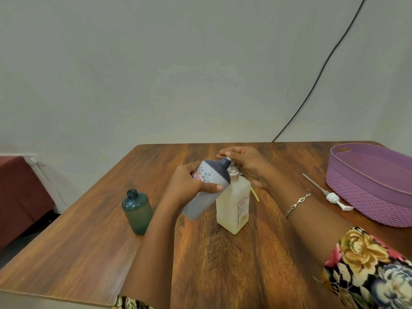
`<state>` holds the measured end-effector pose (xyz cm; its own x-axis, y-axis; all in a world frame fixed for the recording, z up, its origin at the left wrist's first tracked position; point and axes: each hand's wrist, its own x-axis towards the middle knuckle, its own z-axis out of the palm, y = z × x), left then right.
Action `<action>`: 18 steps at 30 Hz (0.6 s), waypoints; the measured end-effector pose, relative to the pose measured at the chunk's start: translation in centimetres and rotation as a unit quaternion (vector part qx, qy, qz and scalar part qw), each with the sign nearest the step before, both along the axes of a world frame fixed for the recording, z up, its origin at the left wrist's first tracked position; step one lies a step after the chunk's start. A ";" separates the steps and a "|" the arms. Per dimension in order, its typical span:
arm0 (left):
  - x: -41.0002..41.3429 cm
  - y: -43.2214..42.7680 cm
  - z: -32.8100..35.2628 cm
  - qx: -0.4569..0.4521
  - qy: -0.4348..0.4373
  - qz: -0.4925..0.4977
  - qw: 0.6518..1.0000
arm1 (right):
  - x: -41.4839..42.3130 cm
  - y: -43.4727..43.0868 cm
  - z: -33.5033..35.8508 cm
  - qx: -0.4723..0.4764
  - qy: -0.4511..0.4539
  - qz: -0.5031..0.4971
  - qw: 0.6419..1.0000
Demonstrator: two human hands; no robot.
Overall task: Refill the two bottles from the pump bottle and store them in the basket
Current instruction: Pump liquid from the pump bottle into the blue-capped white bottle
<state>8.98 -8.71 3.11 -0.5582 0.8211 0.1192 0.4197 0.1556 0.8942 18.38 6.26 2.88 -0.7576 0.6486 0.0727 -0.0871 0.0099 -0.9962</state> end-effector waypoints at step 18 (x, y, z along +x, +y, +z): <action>0.1 0.0 -0.1 -0.004 -0.001 -0.015 1.000 | 0.4 0.8 -0.3 -0.026 -0.069 0.021 0.997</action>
<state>9.08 -8.67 3.06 -0.5335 0.8383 0.1121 0.4231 0.1498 0.8936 18.79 7.02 2.60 -0.7853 0.6155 -0.0666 0.0514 -0.0424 -0.9978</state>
